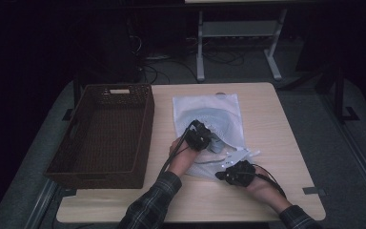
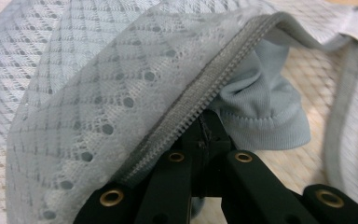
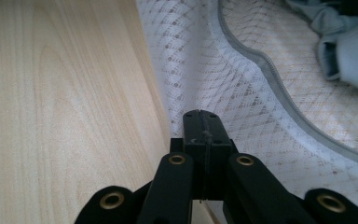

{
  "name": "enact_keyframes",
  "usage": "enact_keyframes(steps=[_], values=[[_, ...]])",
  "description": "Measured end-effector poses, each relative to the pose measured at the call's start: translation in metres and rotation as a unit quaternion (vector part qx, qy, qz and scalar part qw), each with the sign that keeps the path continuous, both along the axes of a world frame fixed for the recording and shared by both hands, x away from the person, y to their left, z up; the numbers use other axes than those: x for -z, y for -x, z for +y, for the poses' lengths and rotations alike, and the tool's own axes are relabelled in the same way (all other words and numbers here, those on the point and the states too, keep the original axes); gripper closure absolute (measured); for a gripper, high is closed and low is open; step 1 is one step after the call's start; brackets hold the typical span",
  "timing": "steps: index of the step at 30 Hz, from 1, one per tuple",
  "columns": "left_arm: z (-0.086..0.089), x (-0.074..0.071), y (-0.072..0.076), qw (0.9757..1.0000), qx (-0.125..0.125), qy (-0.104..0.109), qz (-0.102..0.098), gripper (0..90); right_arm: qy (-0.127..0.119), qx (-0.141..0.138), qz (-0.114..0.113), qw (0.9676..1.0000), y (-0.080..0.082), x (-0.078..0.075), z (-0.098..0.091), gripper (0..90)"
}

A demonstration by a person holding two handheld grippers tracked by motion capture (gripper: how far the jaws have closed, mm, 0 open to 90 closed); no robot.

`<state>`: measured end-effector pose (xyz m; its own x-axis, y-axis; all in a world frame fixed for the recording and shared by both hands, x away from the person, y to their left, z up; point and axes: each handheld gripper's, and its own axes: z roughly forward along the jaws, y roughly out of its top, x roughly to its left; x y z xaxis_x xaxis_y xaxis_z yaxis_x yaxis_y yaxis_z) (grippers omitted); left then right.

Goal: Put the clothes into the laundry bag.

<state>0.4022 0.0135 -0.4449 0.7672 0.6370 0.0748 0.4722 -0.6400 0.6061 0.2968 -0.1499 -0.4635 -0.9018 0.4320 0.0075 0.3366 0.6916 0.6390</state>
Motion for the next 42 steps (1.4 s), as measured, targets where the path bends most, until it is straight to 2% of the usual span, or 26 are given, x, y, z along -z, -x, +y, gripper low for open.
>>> enact_keyframes(steps=[9, 15, 18, 21, 25, 29, 31, 37, 42], values=[[-0.004, 0.002, -0.023, 0.9998, -0.020, 0.002, -0.006, 90.0, -0.002, 0.000, 0.002, 1.0000, 0.000, 0.000, -0.001, 90.0], [-0.006, 0.002, -0.038, 0.9993, -0.031, -0.011, -0.018, 90.0, -0.002, 0.001, 0.002, 1.0000, 0.000, 0.000, -0.001, 90.0], [-0.006, 0.003, -0.041, 0.9992, -0.034, -0.009, -0.017, 90.0, -0.002, 0.001, 0.002, 1.0000, 0.000, 0.000, -0.001, 90.0], [-0.006, 0.002, -0.040, 0.9994, -0.031, -0.009, -0.016, 90.0, -0.003, 0.001, 0.002, 1.0000, 0.000, 0.000, -0.001, 90.0], [-0.003, -0.003, -0.033, 0.9998, -0.016, 0.009, 0.000, 86.5, -0.002, 0.002, 0.002, 1.0000, 0.000, 0.000, -0.001, 90.0], [0.005, -0.015, -0.017, 0.9996, 0.006, 0.026, 0.002, 82.8, -0.003, 0.003, 0.002, 1.0000, 0.001, 0.000, -0.001, 90.0], [0.013, -0.025, -0.009, 0.9991, 0.013, 0.041, 0.003, 82.2, -0.003, 0.003, 0.002, 1.0000, 0.001, 0.000, -0.001, 90.0], [0.034, -0.047, 0.003, 0.9983, 0.010, 0.054, -0.021, 80.0, -0.006, 0.005, 0.004, 1.0000, 0.001, 0.001, -0.001, 90.0], [0.047, -0.057, -0.001, 0.9978, 0.000, 0.058, -0.033, 73.1, -0.009, 0.008, 0.007, 0.9999, 0.000, 0.001, -0.002, 90.0]])
